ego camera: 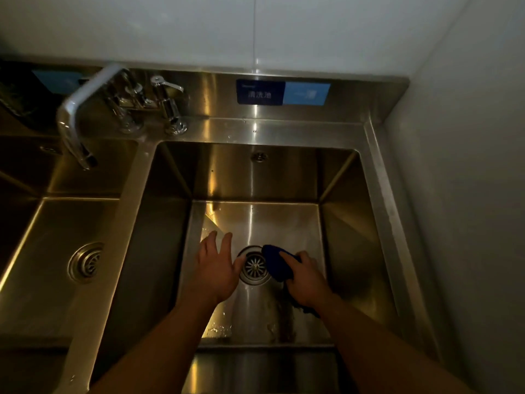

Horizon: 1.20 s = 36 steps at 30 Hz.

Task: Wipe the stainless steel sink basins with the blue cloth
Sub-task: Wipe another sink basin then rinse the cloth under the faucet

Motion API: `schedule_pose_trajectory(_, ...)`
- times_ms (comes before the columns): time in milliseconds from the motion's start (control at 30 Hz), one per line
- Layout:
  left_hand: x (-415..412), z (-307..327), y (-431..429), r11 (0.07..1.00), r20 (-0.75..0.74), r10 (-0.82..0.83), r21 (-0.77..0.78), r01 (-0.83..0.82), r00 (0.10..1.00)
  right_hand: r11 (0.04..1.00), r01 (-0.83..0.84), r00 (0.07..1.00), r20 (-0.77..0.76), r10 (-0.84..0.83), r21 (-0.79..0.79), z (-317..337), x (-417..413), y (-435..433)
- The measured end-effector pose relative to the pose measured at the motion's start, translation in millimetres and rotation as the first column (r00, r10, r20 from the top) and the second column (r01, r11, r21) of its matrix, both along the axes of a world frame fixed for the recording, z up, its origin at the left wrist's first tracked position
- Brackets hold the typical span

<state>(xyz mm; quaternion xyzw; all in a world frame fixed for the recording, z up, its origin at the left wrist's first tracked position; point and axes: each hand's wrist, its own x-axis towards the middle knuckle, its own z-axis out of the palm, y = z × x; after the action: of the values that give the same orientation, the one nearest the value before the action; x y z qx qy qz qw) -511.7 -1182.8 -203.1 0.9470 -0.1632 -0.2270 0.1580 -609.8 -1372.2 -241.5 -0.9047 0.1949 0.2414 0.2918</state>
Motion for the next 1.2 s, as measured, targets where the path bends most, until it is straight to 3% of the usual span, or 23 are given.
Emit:
schedule_pose_trajectory(133,1.4,-24.4,-9.0,1.0,-0.04,-0.004,-0.011,0.004,0.999,0.994,0.105,0.994,0.039,-0.106,0.02,-27.6,7.1,-5.8)
schedule_pose_trajectory(267,2.5,-42.0,-12.0,1.0,-0.056,-0.017,-0.004,0.017,0.998,0.993,0.098,0.991,-0.086,-0.103,-0.063,-55.4,6.7,-13.8)
schedule_pose_trajectory(333,2.5,-50.3,-11.7,1.0,-0.074,-0.018,0.0,0.018,0.997,0.975,0.216,0.967,-0.124,-0.222,-0.058,-65.4,11.1,-15.2)
schedule_pose_trajectory(500,3.3,-69.1,-11.8,0.999,-0.131,0.02,-0.025,-0.024,0.991,0.836,0.533,0.804,-0.231,-0.548,-0.128,-88.4,27.5,-26.6)
schedule_pose_trajectory(700,6.3,-88.8,-14.5,0.998,-0.166,0.03,-0.044,-0.038,0.986,0.667,0.745,0.628,-0.321,-0.708,-0.013,-108.0,33.2,-37.6)
schedule_pose_trajectory(933,8.9,-100.9,-18.8,0.998,-0.178,0.02,-0.049,-0.029,0.984,0.613,0.755,0.608,0.104,-0.788,0.234,-110.3,42.1,-39.1)
schedule_pose_trajectory(1067,10.5,-105.4,-22.5,0.997,-0.192,0.018,-0.064,-0.031,0.981,0.552,0.807,0.555,0.051,-0.83,0.211,-114.0,44.6,-46.1)
schedule_pose_trajectory(1200,8.4,-111.9,-25.7,0.997,-0.207,0.025,-0.061,-0.038,0.978,0.677,0.735,0.674,-0.071,-0.735,-0.026,-116.2,37.3,-37.5)
